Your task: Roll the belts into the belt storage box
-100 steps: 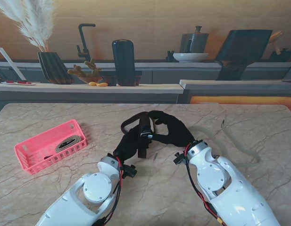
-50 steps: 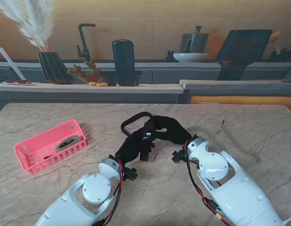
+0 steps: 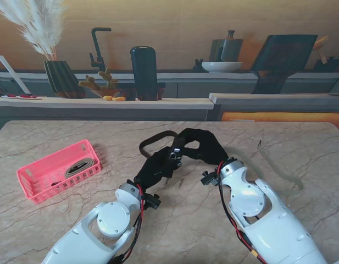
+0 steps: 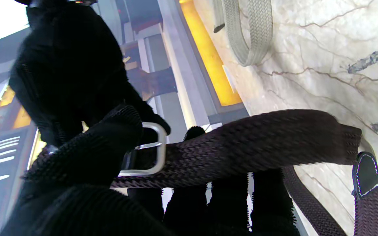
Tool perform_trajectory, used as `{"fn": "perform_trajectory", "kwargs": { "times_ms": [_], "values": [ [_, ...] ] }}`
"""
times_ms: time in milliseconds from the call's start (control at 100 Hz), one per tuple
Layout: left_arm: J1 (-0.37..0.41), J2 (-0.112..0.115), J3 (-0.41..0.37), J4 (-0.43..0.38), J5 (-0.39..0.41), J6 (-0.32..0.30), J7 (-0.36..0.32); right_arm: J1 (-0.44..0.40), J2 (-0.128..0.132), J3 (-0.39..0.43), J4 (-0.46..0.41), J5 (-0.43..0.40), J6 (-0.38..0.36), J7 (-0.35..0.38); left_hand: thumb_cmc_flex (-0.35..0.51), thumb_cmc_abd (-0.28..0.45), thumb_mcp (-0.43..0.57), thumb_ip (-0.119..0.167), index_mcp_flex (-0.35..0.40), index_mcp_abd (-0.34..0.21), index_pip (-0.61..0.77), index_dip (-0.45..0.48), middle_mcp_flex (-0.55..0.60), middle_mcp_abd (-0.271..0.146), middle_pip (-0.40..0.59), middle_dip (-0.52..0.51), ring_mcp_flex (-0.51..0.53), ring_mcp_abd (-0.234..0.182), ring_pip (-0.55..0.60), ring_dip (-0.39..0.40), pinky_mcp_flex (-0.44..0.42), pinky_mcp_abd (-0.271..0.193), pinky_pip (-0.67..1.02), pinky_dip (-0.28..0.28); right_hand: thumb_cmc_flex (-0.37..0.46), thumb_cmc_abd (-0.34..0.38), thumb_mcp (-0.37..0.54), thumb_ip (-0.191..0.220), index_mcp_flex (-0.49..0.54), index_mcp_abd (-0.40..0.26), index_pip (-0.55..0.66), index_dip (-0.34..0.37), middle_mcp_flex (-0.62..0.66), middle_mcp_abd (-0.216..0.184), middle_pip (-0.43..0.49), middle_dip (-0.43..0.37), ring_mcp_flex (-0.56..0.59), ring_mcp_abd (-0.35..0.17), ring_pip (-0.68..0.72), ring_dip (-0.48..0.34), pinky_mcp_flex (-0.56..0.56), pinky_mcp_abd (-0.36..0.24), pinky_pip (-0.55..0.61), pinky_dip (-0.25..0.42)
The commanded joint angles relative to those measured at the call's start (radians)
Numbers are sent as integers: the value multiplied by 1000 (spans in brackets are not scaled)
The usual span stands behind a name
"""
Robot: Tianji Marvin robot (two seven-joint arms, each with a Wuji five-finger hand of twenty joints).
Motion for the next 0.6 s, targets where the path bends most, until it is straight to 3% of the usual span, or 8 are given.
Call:
{"fn": "perform_trajectory", "kwargs": {
  "times_ms": [0,190,210,260,300,400,450,590],
  "values": [
    [1,-4,-3,6,-6,15,-2,-4,-11,5,-36,3,-9,-17,-25,-38,22,5,-29,15,-52,-7,-10,-1,-22,-16,-13,-38,-12,-24,-2,-40,-13,-16,26,31,84,7,88,-87,151,17,61,-50,40,16,15,-46,26,18,1,-1,26,16],
    [4,-6,-4,-1,-40,34,-13,-9,-22,18,-65,-39,-9,-88,30,27,11,8,-3,14,-43,-11,46,-4,0,-23,35,-32,20,-32,40,-20,38,8,21,36,88,6,83,-88,155,15,57,-50,50,13,12,-51,47,25,2,-2,31,13],
    [5,-6,-5,-2,-43,35,-14,-9,-23,20,-69,-42,-10,-92,53,39,-7,-7,3,11,-36,-8,62,-6,4,-23,49,-29,31,-30,47,-16,50,13,21,37,89,6,82,-88,155,15,56,-50,50,13,11,-52,49,26,2,-2,32,13],
    [7,-6,-6,-5,-54,37,-16,-11,-25,24,-76,-54,-10,-109,127,63,-72,-34,15,2,-26,-8,93,-7,11,-20,72,-26,45,-30,56,-10,62,19,20,39,88,6,79,-90,155,15,55,-52,52,12,9,-53,51,26,1,-5,32,12],
    [10,-7,-7,-10,-66,40,-19,-11,-27,26,-80,-65,-10,-123,196,96,-135,-34,22,-7,-12,-11,108,-7,14,-17,83,-24,53,-27,61,-10,69,22,19,40,88,7,78,-90,156,14,53,-53,52,12,10,-55,55,27,2,-5,34,12],
    [19,-10,-9,-24,-103,49,-21,-10,-32,23,-82,-83,-6,-153,433,209,-444,-2,45,-18,40,-30,172,-3,39,4,138,-3,106,4,89,3,114,41,15,46,86,9,70,-97,156,15,48,-58,56,9,7,-58,66,31,1,-8,38,10],
    [25,-11,-11,-34,-130,57,-26,-8,-35,17,-77,-89,-6,-165,493,243,-530,12,65,-17,59,-26,200,-2,51,17,162,1,130,15,101,9,133,50,15,51,85,10,64,-96,158,16,44,-58,58,8,2,-58,71,32,-2,-9,38,8],
    [39,-9,-14,-55,-213,72,-63,11,-40,-12,-34,-154,-27,-217,505,236,-542,17,102,-3,90,-14,274,8,90,41,229,24,197,42,140,24,193,76,13,62,75,14,52,-106,161,16,34,-65,67,4,-3,-63,86,35,-1,-10,46,5]
  ]
}}
